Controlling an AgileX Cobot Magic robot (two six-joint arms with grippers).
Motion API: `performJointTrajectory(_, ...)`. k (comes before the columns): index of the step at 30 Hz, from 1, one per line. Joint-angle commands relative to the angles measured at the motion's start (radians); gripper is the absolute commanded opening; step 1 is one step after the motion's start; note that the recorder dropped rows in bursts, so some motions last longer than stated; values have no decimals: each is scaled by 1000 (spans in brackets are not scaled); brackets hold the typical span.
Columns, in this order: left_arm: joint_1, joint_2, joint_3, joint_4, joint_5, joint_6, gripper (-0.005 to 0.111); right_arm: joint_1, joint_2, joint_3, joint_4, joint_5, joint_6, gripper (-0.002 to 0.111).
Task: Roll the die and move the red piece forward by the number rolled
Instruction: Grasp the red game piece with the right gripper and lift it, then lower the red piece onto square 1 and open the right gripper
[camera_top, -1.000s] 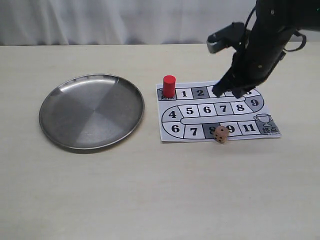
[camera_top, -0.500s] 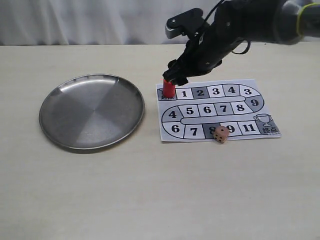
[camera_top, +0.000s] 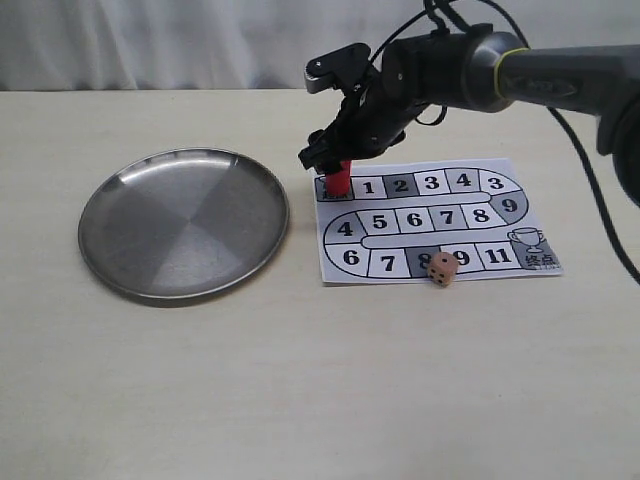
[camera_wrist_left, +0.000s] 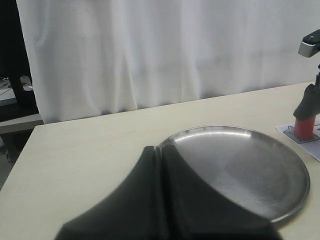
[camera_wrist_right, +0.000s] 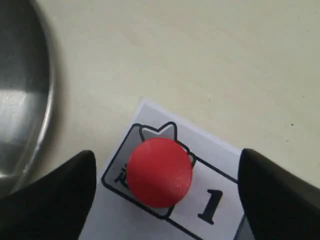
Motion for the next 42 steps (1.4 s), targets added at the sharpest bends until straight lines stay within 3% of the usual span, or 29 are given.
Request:
performJointTrajectory(1,-8,-3,2,0,-8,-1,0,-1,45,-33,15,-11,1,66)
performJointTrajectory(10,-8,-3,2,0,-8,-1,0,-1,56,-34,61,-47,1,4)
performJointTrajectory(17,-8,-3,2,0,-8,-1,0,-1,56,-34,67,-40,1,4)
performJointTrajectory(26,-8,-3,2,0,-8,-1,0,-16,-54,-133,30,170,27,4)
performJointTrajectory(32,-8,-3,2,0,-8,-1,0,-54,-149,-146,30,182,35,4)
performJointTrajectory(42,-8,-3,2,0,-8,-1,0,-77,-59,-146,37,212,35,4)
